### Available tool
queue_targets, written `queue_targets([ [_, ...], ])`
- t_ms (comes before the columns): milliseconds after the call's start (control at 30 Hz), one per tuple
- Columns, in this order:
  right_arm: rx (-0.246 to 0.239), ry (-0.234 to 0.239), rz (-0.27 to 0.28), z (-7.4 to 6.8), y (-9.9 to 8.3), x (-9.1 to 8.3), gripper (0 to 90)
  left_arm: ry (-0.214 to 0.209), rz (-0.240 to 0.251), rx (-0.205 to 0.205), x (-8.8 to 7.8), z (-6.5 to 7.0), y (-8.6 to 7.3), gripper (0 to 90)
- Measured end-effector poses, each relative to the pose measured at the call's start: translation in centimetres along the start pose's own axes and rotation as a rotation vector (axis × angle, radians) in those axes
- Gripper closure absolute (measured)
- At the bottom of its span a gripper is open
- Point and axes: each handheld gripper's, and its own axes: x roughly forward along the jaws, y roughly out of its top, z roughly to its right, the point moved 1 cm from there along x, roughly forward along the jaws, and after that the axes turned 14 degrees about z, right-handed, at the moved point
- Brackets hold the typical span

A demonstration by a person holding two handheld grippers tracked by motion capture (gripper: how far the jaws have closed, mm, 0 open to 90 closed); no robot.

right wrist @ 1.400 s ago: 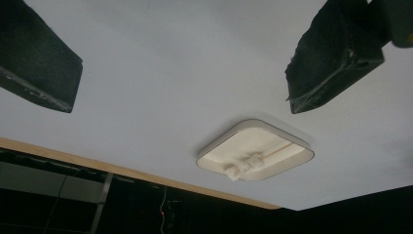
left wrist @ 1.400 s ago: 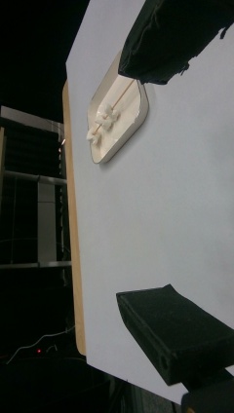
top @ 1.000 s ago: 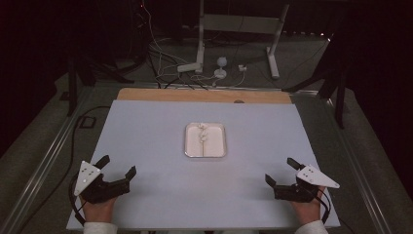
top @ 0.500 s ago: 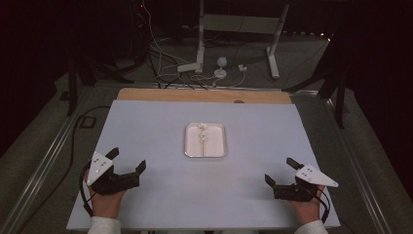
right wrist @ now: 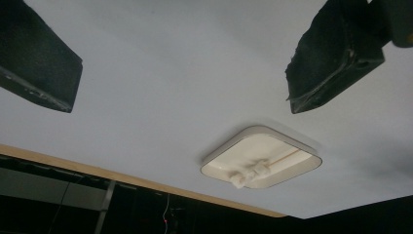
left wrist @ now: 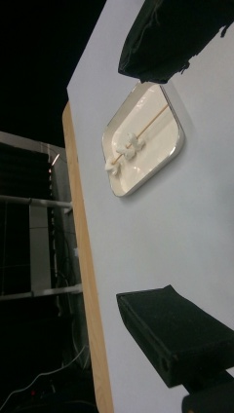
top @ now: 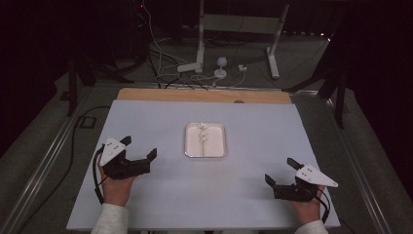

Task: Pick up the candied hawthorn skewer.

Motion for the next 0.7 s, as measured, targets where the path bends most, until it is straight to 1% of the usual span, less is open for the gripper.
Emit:
queue_targets([
  [67, -0.001, -0.001, -0.001, 0.0, 0.0, 0.0, 0.0, -0.002, -0.006, -0.008, 0.6, 0.0, 0.0, 0.5],
  [100, -0.001, -0.001, -0.001, 0.0, 0.0, 0.0, 0.0, -0.011, -0.004, -0.017, 1.0, 0.1, 0.0, 0.5],
  [200, -0.002, -0.002, -0.003, 0.0, 0.0, 0.0, 0.0, -0.011, -0.024, -0.026, 1.9, 0.3, 0.0, 0.5],
  [400, -0.003, -0.003, -0.006, 0.0, 0.0, 0.0, 0.0, -0.032, -0.065, -0.021, 4.1, 1.0, -0.5, 0.5],
  [700, -0.007, -0.004, -0.01, 0.0, 0.0, 0.1, 0.0, -0.084, -0.098, -0.009, 7.0, 2.3, -1.1, 0.5],
])
